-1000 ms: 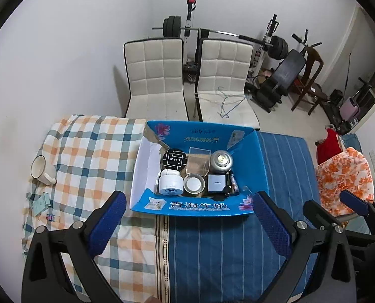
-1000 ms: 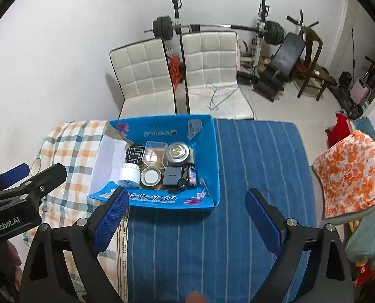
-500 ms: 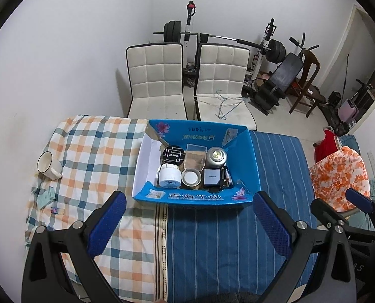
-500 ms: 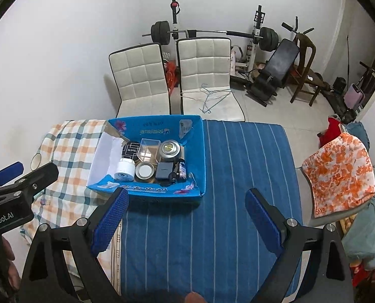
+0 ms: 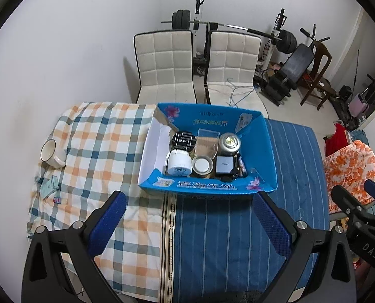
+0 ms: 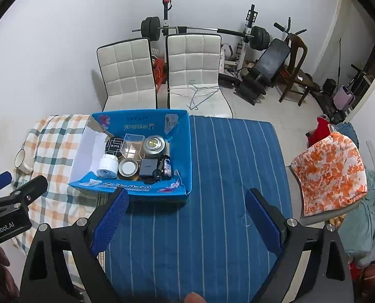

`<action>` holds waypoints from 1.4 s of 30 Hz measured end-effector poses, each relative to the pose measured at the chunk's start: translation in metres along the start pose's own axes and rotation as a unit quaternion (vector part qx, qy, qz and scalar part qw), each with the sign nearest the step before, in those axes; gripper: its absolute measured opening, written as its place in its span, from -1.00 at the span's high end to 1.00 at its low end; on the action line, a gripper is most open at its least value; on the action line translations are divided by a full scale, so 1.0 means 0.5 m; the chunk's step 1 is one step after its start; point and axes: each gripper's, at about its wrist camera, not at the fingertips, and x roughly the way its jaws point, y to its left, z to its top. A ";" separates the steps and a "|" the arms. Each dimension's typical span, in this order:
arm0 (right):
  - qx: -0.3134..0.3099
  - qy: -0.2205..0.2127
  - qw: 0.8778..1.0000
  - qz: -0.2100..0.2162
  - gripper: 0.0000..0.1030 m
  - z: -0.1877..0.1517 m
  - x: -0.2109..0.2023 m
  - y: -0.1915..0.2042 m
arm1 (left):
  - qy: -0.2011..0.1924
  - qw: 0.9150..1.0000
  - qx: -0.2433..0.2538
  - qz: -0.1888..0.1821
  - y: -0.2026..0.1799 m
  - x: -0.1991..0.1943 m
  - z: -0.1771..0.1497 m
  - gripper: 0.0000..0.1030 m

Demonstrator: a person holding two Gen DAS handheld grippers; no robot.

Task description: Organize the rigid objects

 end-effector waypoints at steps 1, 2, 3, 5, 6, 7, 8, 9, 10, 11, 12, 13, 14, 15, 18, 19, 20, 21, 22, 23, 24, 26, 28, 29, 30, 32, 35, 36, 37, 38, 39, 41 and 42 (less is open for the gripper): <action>-0.001 0.002 1.000 0.000 -0.86 -0.001 0.004 0.001 | 0.002 1.000 -0.001 -0.001 0.001 0.003 -0.001 -1.00; -0.001 0.002 1.000 -0.001 -0.86 -0.002 0.006 0.001 | 0.004 1.000 -0.002 -0.001 0.002 0.006 -0.004 -1.00; -0.002 0.003 1.000 -0.001 -0.86 -0.003 0.008 0.001 | 0.005 1.000 -0.002 -0.001 0.002 0.008 -0.004 -1.00; -0.002 0.007 1.000 0.001 -0.86 -0.004 0.014 0.001 | 0.006 1.000 -0.004 -0.003 0.004 0.010 -0.004 -1.00; -0.001 0.008 1.000 0.001 -0.86 -0.004 0.015 0.002 | 0.006 1.000 -0.003 -0.003 0.004 0.011 -0.004 -1.00; -0.001 0.008 1.000 0.001 -0.86 -0.004 0.017 0.002 | 0.006 1.000 -0.003 -0.003 0.005 0.011 -0.004 -1.00; -0.001 0.008 1.000 0.001 -0.86 -0.004 0.018 0.002 | 0.006 1.000 -0.003 -0.002 0.005 0.011 -0.004 -1.00; -0.001 0.008 1.000 0.002 -0.86 -0.004 0.017 0.001 | 0.005 1.000 -0.004 -0.003 0.005 0.011 -0.005 -1.00; -0.001 0.007 1.000 0.001 -0.86 -0.004 0.016 0.000 | 0.005 1.000 -0.005 -0.003 0.006 0.012 -0.005 -1.00; -0.002 0.007 1.000 0.001 -0.86 -0.004 0.016 0.000 | 0.005 1.000 -0.004 -0.003 0.006 0.013 -0.004 -1.00; -0.001 0.006 1.000 0.001 -0.86 -0.004 0.016 0.000 | 0.005 1.000 -0.004 -0.004 0.006 0.013 -0.004 -1.00; -0.001 0.006 1.000 0.001 -0.86 -0.003 0.016 0.000 | 0.004 1.000 -0.003 -0.004 0.007 0.013 -0.004 -1.00; 0.000 0.005 1.000 0.001 -0.86 -0.003 0.018 0.000 | 0.004 1.000 -0.004 -0.004 0.007 0.014 -0.004 -1.00; -0.001 0.005 1.000 0.000 -0.86 -0.002 0.016 0.001 | 0.003 1.000 -0.005 -0.004 0.006 0.015 -0.003 -1.00; -0.001 0.005 1.000 0.000 -0.86 -0.001 0.016 0.001 | 0.002 1.000 -0.004 -0.004 0.005 0.017 -0.001 -1.00; -0.002 0.005 1.000 0.001 -0.86 -0.002 0.016 0.000 | 0.003 1.000 -0.005 -0.004 0.005 0.016 -0.001 -1.00; -0.002 0.005 1.000 0.001 -0.86 -0.002 0.016 0.000 | 0.002 1.000 -0.004 -0.004 0.005 0.017 -0.001 -1.00; -0.002 0.005 1.000 0.001 -0.86 -0.002 0.016 0.000 | 0.002 1.000 -0.005 -0.004 0.004 0.016 -0.001 -1.00; -0.002 0.005 1.000 0.002 -0.86 -0.002 0.016 -0.001 | 0.002 1.000 -0.005 -0.004 0.004 0.016 -0.001 -1.00; -0.002 0.005 1.000 0.001 -0.86 -0.002 0.016 -0.001 | 0.003 1.000 -0.005 -0.004 0.004 0.016 -0.001 -1.00; -0.003 0.004 1.000 0.000 -0.86 -0.002 0.018 0.000 | 0.002 1.000 -0.006 -0.004 0.005 0.016 -0.001 -1.00; -0.002 0.004 1.000 0.000 -0.86 0.000 0.016 0.000 | 0.004 1.000 -0.005 -0.003 0.004 0.017 -0.001 -1.00; -0.003 0.005 1.000 0.000 -0.86 0.000 0.015 0.000 | 0.002 1.000 -0.006 -0.003 0.004 0.015 0.001 -1.00; -0.003 0.004 1.000 0.000 -0.86 0.000 0.015 0.000 | 0.002 1.000 -0.006 -0.003 0.004 0.015 0.005 -1.00; -0.003 0.004 1.000 0.000 -0.86 0.000 0.016 0.000 | 0.002 1.000 -0.006 -0.003 0.004 0.016 0.010 -1.00; -0.003 0.005 1.000 0.000 -0.86 0.000 0.015 0.000 | 0.001 1.000 -0.006 -0.002 0.004 0.016 0.011 -1.00; -0.002 0.004 1.000 0.001 -0.86 -0.001 0.015 -0.001 | 0.001 1.000 -0.006 -0.002 0.004 0.017 0.017 -1.00; -0.003 0.004 1.000 0.000 -0.86 -0.001 0.015 -0.001 | 0.001 1.000 -0.006 -0.002 0.005 0.016 0.015 -1.00; -0.004 0.004 1.000 0.000 -0.86 -0.001 0.015 -0.001 | 0.001 1.000 -0.006 -0.003 0.006 0.016 0.015 -1.00; -0.003 0.004 1.000 0.000 -0.86 -0.001 0.015 -0.001 | 0.001 1.000 -0.005 -0.003 0.006 0.016 0.015 -1.00; -0.002 0.004 1.000 0.001 -0.86 0.000 0.016 0.000 | 0.002 1.000 -0.005 -0.002 0.006 0.017 0.016 -1.00; -0.003 0.004 1.000 -0.001 -0.86 -0.001 0.016 0.000 | 0.001 1.000 -0.005 -0.002 0.006 0.016 0.015 -1.00; -0.002 0.005 1.000 0.000 -0.86 -0.001 0.017 0.000 | 0.001 1.000 -0.005 -0.002 0.006 0.017 0.015 -1.00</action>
